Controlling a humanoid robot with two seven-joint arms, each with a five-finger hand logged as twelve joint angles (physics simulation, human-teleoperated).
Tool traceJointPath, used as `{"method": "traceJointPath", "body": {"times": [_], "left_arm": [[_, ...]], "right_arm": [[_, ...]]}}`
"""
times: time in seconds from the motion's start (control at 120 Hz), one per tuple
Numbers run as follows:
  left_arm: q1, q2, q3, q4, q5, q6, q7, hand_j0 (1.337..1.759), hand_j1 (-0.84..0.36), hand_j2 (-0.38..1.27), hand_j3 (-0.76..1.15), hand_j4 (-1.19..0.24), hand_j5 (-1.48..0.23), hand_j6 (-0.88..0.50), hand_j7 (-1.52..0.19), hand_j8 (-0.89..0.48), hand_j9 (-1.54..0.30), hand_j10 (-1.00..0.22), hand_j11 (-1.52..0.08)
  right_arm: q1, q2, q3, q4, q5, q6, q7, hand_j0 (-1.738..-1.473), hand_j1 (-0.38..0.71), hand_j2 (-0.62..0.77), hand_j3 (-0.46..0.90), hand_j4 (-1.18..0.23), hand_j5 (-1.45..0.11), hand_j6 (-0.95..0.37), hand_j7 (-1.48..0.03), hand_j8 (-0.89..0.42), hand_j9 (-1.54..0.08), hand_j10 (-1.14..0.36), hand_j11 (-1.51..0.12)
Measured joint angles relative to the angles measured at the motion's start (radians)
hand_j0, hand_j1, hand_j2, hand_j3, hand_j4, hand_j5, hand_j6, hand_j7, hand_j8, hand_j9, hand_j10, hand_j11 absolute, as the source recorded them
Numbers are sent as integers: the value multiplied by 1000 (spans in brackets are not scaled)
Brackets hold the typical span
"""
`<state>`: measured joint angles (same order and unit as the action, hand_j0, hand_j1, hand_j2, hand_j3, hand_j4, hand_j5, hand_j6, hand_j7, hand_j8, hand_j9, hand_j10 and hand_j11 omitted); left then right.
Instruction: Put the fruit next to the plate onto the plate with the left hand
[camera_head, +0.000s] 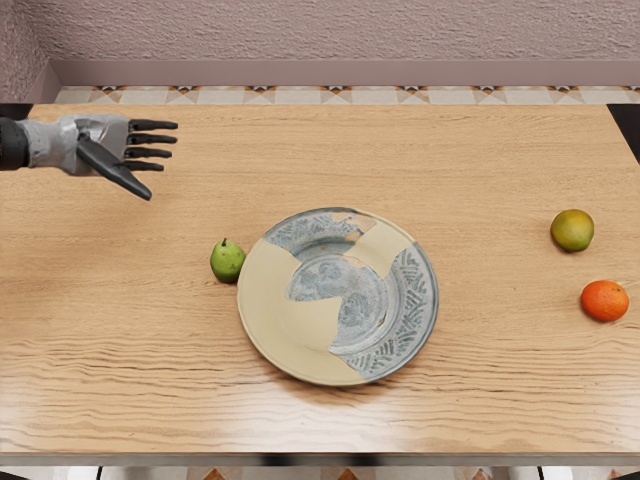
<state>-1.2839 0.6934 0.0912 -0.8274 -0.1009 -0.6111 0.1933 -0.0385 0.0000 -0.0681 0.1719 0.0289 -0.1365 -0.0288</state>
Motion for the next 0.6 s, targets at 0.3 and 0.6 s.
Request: {"method": "traceJointPath", "body": {"times": [0.3, 0.6], "left_arm": [[1, -2, -75, -27, 142, 0, 0, 1658, 349, 0, 0, 0, 0, 0, 0, 0, 0, 0, 0], [2, 11, -183, -78, 455, 0, -1, 1658, 349, 0, 0, -1, 0, -1, 0, -1, 0, -1, 0]], "right_arm": [[0, 0, 1, 0, 0, -1, -1, -1658, -314, -6, 0, -30, -38, -30, -38, -30, -38, -29, -38], [0, 0, 1, 0, 0, -1, -2, -1658, -314, -6, 0, -30, -38, -30, -38, -30, -38, -29, -38]]}}
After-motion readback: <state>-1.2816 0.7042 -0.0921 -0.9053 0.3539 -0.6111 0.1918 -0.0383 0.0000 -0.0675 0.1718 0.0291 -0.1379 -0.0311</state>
